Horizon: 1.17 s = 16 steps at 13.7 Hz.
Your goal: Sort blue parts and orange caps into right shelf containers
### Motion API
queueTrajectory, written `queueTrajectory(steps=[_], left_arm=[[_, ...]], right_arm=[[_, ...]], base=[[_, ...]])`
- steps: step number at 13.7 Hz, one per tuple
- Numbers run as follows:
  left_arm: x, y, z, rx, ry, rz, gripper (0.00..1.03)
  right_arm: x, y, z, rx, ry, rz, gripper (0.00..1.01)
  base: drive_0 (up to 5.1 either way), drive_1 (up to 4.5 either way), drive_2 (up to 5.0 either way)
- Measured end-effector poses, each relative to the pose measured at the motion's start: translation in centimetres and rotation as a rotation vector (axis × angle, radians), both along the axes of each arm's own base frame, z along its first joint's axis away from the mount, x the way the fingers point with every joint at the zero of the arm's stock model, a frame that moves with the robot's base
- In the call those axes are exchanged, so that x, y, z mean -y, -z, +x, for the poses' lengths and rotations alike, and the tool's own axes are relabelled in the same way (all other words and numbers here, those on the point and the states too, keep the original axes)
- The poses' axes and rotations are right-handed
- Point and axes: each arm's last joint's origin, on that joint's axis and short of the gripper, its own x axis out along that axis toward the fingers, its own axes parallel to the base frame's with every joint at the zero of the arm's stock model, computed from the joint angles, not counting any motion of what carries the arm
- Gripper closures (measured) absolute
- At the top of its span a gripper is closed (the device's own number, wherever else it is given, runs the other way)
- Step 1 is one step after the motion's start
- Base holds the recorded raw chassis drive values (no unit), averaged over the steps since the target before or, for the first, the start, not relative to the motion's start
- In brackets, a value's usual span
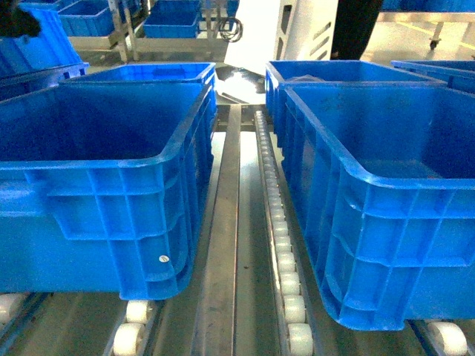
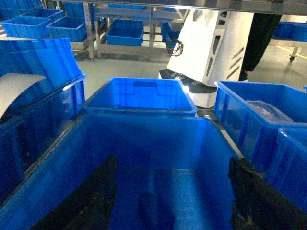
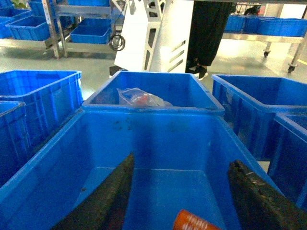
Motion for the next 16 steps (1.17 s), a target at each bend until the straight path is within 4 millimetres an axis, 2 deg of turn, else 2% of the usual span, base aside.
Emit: queueTrajectory(steps=[3,5,6,8,13,15,16], left_arm=[[-0.9,2.1,-3.6,-0.004,-0.005,0.012,0.7],[-1.2,3.4,-5.4,-0.02,-0.002,0.013,0.87],[-1.5,4.0,-6.6,-0.018,0.001,0.012,1.01],[-2.7,4.8,-8.6,-0.013,-0.015,0.014,1.01],[-2.5,6.3,-11.9,-0.02,-0.001,0.015,1.01],[-2.5,6.7,-13.2,-0.021,-0.001,0.015,1.01],[-2.5,6.8,-13.5,-0.023,-0.001,0.015,1.01]], right_arm=[[-0.1,1.5,-3.7,-0.017,-0.011,0.007,0.75],[-0.1,2.2,-5.6,-0.024,-0.011,0.008,0.93],[-0.1,2.5,-6.8,-0.021,-0.011,0.009,0.98],[-0.1,3.1,-9.0,-0.023,-0.011,0.01,0.98],[-0.1,3.9,-12.5,-0.019,-0.011,0.011,0.98],[-0.1,5.4,-13.8,-0.058,-0.011,0.012,0.98],[-0.1,5.4,-14.2,-0.05,-0.011,0.012,0.98]], base=[[0.0,0.0,0.0],[0.0,0.0,0.0],[0.0,0.0,0.0],[0.0,0.0,0.0],[0.0,0.0,0.0],[0.0,0.0,0.0],[0.0,0.0,0.0]])
